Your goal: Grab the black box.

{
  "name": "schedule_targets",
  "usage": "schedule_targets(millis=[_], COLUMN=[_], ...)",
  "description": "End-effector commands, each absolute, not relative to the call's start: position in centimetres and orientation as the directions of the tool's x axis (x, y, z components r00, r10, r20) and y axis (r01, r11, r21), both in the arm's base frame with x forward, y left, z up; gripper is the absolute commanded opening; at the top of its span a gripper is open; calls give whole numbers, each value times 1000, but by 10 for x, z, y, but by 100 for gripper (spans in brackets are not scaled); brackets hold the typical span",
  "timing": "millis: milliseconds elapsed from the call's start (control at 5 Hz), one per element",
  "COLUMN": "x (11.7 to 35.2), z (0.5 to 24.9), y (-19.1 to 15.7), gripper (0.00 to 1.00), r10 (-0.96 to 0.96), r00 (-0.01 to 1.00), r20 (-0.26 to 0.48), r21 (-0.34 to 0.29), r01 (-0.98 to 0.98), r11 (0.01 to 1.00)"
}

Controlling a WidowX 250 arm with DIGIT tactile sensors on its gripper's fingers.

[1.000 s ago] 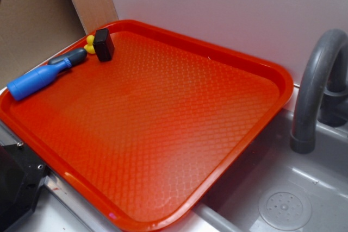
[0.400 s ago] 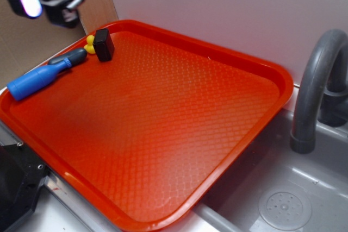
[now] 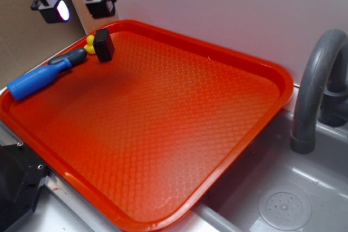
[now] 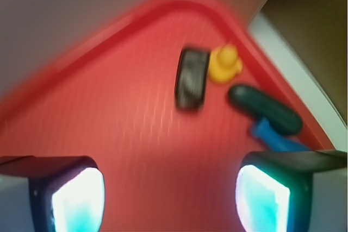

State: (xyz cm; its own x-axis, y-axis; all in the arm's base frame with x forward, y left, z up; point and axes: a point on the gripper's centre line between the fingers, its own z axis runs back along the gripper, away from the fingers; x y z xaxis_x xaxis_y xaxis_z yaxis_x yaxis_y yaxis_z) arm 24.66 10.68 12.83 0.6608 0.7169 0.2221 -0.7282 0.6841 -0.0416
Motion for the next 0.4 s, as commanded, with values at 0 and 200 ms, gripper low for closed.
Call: schedule_targets(millis=[0, 200], x=[247, 256], z=[116, 100], y=[147, 157], gripper=[100, 100], r10=[748, 750], r00=[601, 616], r20=[281, 239], r21=[-57, -77], r01=[-768, -758], r11=[638, 648])
